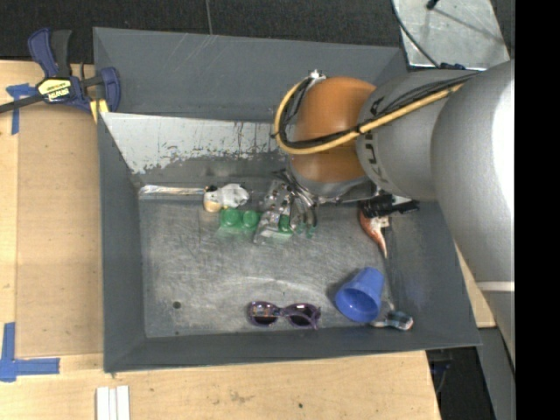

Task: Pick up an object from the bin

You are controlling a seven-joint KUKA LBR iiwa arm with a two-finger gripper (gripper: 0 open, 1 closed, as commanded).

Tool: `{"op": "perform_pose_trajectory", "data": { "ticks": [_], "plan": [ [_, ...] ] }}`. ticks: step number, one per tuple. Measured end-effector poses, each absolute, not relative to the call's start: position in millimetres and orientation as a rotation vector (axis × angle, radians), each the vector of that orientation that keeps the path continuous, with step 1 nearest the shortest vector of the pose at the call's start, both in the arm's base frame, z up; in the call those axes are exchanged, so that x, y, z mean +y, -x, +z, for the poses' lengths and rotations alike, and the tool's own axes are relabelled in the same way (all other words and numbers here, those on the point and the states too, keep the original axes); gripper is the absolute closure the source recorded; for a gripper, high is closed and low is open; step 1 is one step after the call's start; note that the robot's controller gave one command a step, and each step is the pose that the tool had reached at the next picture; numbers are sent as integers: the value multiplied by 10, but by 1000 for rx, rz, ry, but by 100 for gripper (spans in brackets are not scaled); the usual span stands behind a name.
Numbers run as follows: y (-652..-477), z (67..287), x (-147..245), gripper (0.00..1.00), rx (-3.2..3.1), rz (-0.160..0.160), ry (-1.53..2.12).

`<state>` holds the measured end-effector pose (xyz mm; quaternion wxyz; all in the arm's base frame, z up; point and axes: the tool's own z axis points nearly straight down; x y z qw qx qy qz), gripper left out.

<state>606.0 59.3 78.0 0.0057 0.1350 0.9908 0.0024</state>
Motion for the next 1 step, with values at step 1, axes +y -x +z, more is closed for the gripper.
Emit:
{"op": "perform_pose_trajectory", "data": {
  "ticks": [1],
  "plan": [
    [-6045,806,591,100,3104,6,-423]
  ]
}}
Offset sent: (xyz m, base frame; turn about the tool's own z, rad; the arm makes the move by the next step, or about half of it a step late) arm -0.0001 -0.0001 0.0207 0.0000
